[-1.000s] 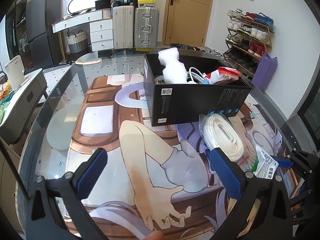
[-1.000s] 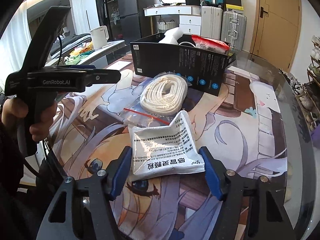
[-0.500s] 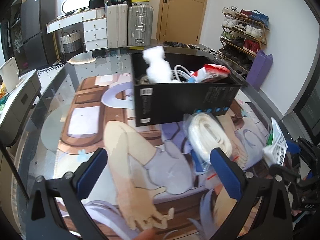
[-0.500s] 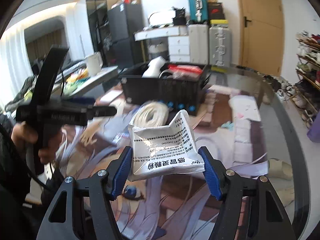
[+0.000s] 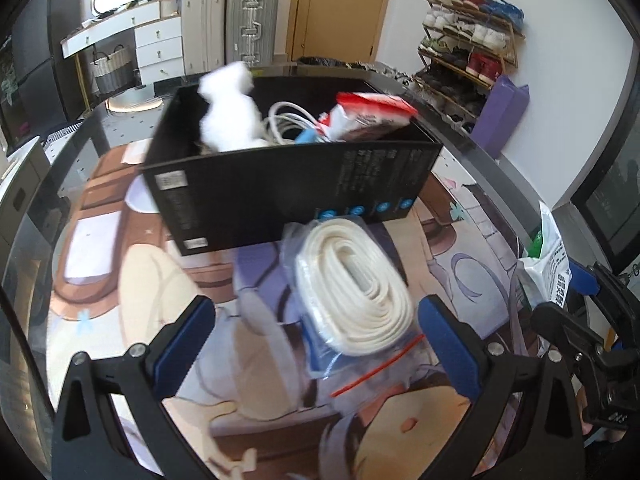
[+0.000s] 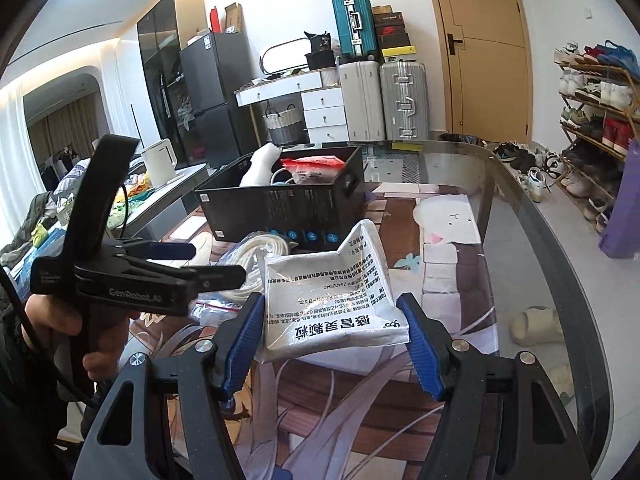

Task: Organize soft objects
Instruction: 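Close the left gripper on the bagged white rope while the right lifts the white sachet, then carry the rope bag and sachet into the black box and open both grippers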

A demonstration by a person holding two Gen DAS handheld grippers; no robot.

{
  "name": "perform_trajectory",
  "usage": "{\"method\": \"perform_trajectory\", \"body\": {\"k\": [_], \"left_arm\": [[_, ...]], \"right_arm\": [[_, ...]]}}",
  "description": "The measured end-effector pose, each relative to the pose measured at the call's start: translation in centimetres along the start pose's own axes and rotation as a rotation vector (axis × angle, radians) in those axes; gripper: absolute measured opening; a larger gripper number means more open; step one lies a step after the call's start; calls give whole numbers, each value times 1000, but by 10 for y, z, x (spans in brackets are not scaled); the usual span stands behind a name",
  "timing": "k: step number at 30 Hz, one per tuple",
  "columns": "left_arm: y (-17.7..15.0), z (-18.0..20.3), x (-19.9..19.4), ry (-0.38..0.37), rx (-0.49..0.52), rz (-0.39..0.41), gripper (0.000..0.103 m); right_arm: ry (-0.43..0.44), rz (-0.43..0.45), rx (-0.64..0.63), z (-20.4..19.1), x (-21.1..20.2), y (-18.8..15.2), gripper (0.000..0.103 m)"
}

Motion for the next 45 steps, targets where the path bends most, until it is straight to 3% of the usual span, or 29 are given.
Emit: {"method": "perform_trajectory", "body": {"k": [7, 12, 15, 17, 22, 36, 45], "left_arm": [[6, 16, 16, 48, 48, -20, 101], [7, 21, 24, 46, 61, -37, 90], [5, 25, 25, 44, 91, -36, 79], [5, 29, 23, 39, 113, -25, 62], [1, 24, 12, -21, 93, -3, 47], [-8, -5, -42, -70, 42, 110, 45], [2, -20, -76, -73, 3, 209, 45]], "right_arm": [[-8, 6, 12, 8, -1, 2, 68], [-16, 8, 19, 10, -1, 4, 68], [-17, 7, 18, 9, -1, 4, 68], [-16, 7, 19, 10, -1, 4, 68], [-15, 5, 12, 8, -1, 5, 68], [10, 31, -17, -6, 0, 17, 68], [39, 68, -22, -16, 3, 33, 68]]}}
Point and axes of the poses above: each gripper's, at about its wrist camera, not at the fingertips, and x roughly the way its jaws point, z to its right, y to its top, the point moved 2 cm from there along x, roughly the way its jaws point, and after that the axes turned 3 degrees about x, right-handed, at the moved point
